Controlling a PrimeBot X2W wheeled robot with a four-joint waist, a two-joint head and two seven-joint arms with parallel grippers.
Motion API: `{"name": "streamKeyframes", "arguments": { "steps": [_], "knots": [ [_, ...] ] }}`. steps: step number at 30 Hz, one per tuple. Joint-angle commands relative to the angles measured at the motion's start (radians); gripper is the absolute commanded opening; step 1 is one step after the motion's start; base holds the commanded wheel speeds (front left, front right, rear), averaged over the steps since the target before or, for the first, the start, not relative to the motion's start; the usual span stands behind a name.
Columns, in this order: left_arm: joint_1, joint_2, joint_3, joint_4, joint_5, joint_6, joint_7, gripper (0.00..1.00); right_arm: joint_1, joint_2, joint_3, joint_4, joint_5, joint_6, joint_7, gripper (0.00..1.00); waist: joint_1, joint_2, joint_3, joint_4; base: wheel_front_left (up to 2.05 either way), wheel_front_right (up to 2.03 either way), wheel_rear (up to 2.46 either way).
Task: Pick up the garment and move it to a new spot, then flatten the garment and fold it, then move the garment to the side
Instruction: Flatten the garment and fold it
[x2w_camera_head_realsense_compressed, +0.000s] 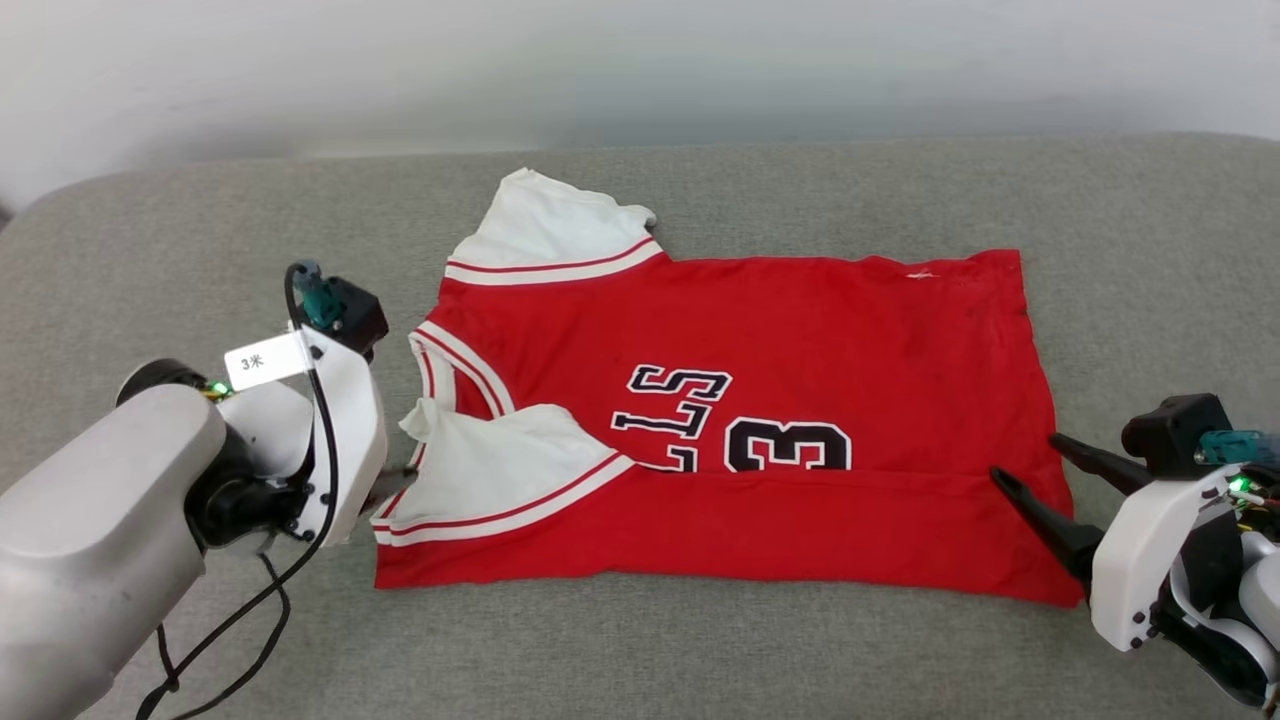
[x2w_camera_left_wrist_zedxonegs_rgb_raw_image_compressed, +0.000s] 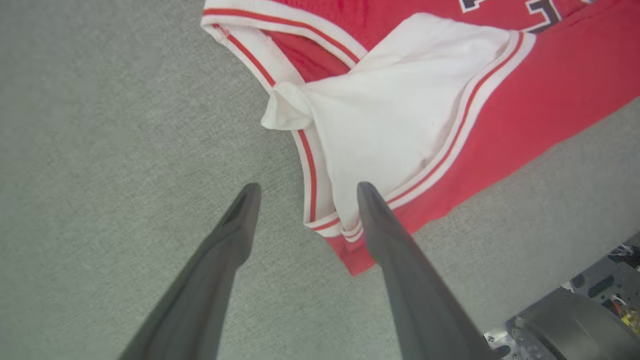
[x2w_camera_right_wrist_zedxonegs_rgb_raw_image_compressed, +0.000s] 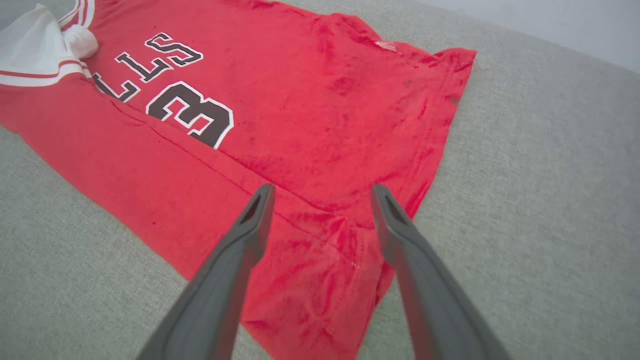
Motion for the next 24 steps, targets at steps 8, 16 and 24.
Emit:
{"name": "streamKeyframes", "arguments": {
  "steps": [8,16,24],
  "knots": [
    [0.04,0.03,-0.062,0.019,-0.092,0.0,0.174,1.0,-0.021,0.022,-0.011,-0.007,0.005,0.0,0.024,1.0,0.0,0.0,0.03,-0.053,0.0,0.0,0.0],
    [0.113,-0.02,-0.102,0.095,-0.107,0.0,0.156,1.0,-0.04,0.035,-0.007,-0.002,0.007,0.0,0.032,1.0,0.0,0.0,0.053,-0.077,0.0,0.0,0.0],
    [0.131,-0.038,-0.14,0.091,-0.122,-0.001,0.124,0.0,-0.088,-0.01,-0.014,-0.022,0.015,-0.001,0.074,1.0,0.0,0.0,0.033,-0.071,0.0,0.0,0.0]
  ]
}}
